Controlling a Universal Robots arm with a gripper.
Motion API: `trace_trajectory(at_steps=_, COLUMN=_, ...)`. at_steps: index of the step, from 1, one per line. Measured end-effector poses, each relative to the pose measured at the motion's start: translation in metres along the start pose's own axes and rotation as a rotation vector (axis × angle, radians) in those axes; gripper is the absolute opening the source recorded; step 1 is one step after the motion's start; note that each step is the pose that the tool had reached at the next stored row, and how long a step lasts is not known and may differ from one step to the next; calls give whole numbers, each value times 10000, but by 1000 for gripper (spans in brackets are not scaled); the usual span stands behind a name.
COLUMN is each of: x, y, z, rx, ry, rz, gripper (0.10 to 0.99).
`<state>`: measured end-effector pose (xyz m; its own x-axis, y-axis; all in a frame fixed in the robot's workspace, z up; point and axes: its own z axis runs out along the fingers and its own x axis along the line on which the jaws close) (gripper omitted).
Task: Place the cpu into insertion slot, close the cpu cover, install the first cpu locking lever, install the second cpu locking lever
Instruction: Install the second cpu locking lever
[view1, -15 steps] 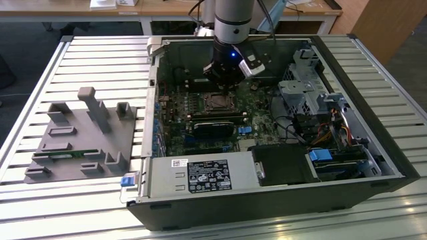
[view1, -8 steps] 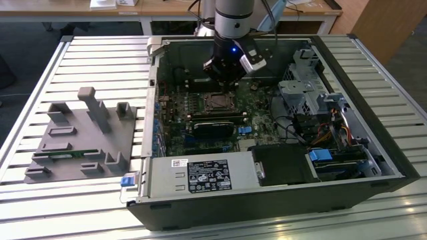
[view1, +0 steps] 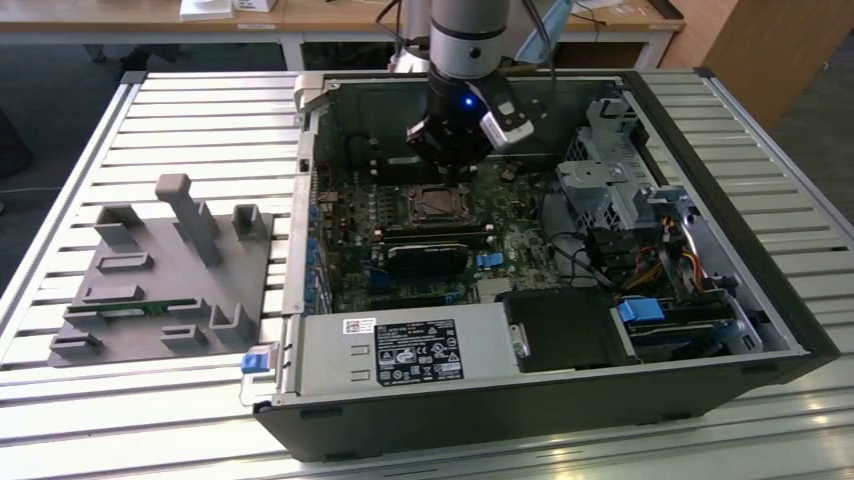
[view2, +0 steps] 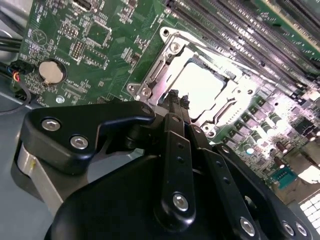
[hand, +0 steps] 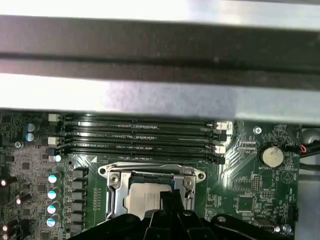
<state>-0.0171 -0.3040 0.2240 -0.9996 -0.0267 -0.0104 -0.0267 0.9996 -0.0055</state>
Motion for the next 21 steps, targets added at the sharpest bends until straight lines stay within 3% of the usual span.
trace_trajectory(at_steps=8, x=3, y=-93, z=0, rx=-1, ry=-1, rz=0, gripper=106)
trace_trajectory(at_steps=15, x=3, y=-116, z=-35, rx=4, ry=2, rz=-1, gripper=106)
trace_trajectory(at_steps=21, x=5, y=-202, z=-35, rx=5, ry=3, rz=0, gripper=106)
